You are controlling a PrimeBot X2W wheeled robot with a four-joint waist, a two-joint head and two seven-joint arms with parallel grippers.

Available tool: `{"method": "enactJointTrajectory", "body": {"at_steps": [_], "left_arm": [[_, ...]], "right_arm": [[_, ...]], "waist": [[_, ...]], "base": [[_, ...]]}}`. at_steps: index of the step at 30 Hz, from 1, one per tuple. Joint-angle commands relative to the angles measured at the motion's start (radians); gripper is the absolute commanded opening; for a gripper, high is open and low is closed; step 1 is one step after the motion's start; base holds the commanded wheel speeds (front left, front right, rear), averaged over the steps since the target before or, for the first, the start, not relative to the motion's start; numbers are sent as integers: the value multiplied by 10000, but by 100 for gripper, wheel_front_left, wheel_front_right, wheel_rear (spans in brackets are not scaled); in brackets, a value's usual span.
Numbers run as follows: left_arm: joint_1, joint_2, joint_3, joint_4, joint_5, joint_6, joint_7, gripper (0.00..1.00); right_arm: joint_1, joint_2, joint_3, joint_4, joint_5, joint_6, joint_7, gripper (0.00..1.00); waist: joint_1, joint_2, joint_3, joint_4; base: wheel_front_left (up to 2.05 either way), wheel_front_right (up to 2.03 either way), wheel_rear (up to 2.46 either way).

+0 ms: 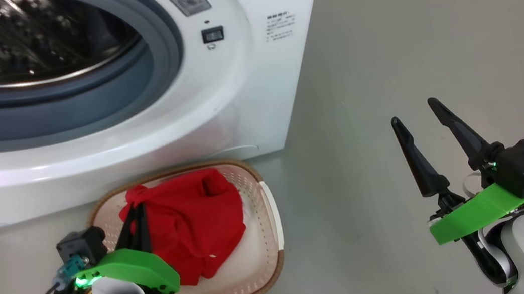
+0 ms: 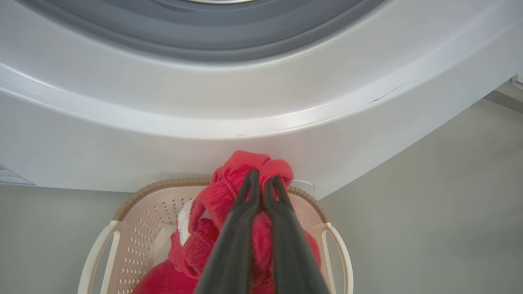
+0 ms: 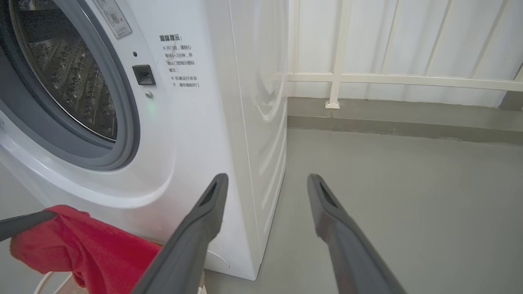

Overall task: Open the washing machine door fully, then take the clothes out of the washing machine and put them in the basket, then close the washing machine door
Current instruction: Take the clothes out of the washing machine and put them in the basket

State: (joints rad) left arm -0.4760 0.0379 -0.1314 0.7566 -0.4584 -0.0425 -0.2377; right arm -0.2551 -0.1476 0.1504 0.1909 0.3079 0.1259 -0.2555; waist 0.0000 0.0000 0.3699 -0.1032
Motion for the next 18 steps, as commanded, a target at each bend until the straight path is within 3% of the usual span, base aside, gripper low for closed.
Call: {"method": "enactJointTrajectory", "body": {"at_steps": [1, 10, 18], "left_arm": [[-183, 132, 236, -10, -71, -48, -105, 0], [-1328, 126, -133, 2705, -1008, -297, -191, 0], [-2154, 125, -679, 4309, -882, -300, -214, 0]], "right_arm": [[-116, -61, 219, -244, 69, 48, -63, 100], [-425, 8, 377, -271, 125, 48, -63, 100], [-751, 73, 601, -265, 197, 48, -63, 100]], "waist": [[0, 0, 353, -269], [0, 0, 1003, -582], [0, 0, 1637, -805]], "base": [[0, 0, 0], [0, 0, 0], [0, 0, 0]]}}
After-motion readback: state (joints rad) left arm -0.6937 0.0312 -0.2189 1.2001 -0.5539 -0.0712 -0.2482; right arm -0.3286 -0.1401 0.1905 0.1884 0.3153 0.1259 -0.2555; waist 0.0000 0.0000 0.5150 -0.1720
